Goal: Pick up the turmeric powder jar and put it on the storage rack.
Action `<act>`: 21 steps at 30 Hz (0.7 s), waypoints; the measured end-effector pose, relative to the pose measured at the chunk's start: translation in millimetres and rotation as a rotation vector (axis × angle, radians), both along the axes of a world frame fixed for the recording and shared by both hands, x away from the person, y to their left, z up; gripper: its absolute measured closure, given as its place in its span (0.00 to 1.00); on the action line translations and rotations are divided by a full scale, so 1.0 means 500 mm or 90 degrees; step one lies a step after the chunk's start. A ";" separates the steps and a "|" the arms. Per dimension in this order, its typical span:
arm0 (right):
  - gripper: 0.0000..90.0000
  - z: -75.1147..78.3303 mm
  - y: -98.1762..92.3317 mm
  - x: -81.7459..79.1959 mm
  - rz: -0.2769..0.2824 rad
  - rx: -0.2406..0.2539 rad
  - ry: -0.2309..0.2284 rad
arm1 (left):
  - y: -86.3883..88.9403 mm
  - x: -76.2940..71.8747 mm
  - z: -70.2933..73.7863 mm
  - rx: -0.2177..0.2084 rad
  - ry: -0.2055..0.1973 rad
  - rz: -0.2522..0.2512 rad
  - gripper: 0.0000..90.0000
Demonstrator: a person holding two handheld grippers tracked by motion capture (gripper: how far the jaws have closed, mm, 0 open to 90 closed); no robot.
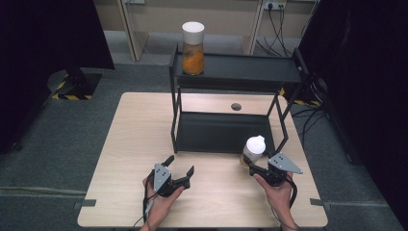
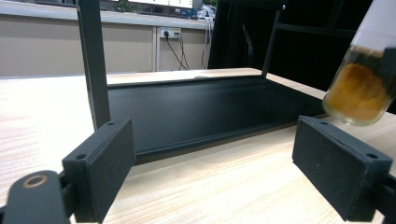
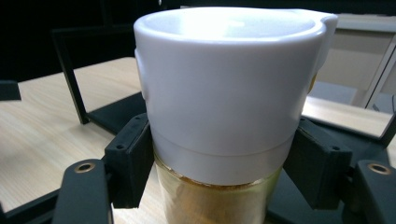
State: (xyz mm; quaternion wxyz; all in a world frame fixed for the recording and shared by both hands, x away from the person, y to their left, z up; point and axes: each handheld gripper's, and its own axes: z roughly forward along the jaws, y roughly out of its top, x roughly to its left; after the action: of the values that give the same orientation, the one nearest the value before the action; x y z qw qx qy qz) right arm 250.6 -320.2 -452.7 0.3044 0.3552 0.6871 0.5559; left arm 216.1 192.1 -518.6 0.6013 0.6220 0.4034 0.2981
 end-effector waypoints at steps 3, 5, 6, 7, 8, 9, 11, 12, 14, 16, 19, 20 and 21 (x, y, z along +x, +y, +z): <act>0.34 0.011 -0.004 -0.007 -0.005 0.007 -0.011 | 0.001 0.000 0.000 -0.001 0.000 0.000 0.14; 0.34 0.018 -0.006 -0.011 -0.009 0.013 -0.020 | 0.001 0.000 -0.001 -0.001 0.000 0.000 0.14; 0.34 0.022 -0.007 -0.013 -0.011 0.015 -0.025 | 0.000 0.000 0.000 -0.001 0.000 0.001 0.14; 0.34 0.025 -0.008 -0.015 -0.013 0.019 -0.030 | 0.000 0.000 0.000 -0.002 0.000 0.001 0.14; 0.34 0.031 -0.009 -0.017 -0.014 0.021 -0.033 | 0.000 0.000 0.000 -0.002 0.001 0.001 0.14; 0.34 0.036 -0.010 -0.017 -0.015 0.021 -0.038 | 0.000 0.000 0.000 -0.003 0.001 0.001 0.14; 0.34 0.047 -0.012 -0.018 -0.015 0.023 -0.045 | 0.000 0.000 -0.001 -0.004 0.001 0.002 0.14; 0.34 0.052 -0.012 -0.018 -0.016 0.024 -0.050 | 0.000 0.000 -0.001 -0.005 0.001 0.002 0.14; 0.34 0.063 -0.012 -0.019 -0.017 0.025 -0.058 | 0.000 0.000 -0.001 -0.005 0.002 0.002 0.14; 0.34 0.073 -0.012 -0.018 -0.017 0.027 -0.068 | 0.000 0.000 -0.001 -0.005 0.001 0.003 0.14; 0.34 0.090 -0.011 -0.019 -0.019 0.030 -0.082 | 0.000 0.000 -0.001 -0.005 0.001 0.003 0.14; 0.34 0.095 -0.010 -0.019 -0.019 0.033 -0.086 | 0.000 0.000 -0.001 -0.005 0.001 0.003 0.14; 0.34 0.100 -0.010 -0.018 -0.020 0.032 -0.090 | 0.000 -0.001 -0.001 -0.005 0.000 0.003 0.14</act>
State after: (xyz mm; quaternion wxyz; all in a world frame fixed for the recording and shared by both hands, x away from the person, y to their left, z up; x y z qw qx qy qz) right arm 241.4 -325.1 -402.6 0.3516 0.3332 0.6440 0.5921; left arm 215.8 192.1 -519.2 0.6028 0.6190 0.4059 0.2978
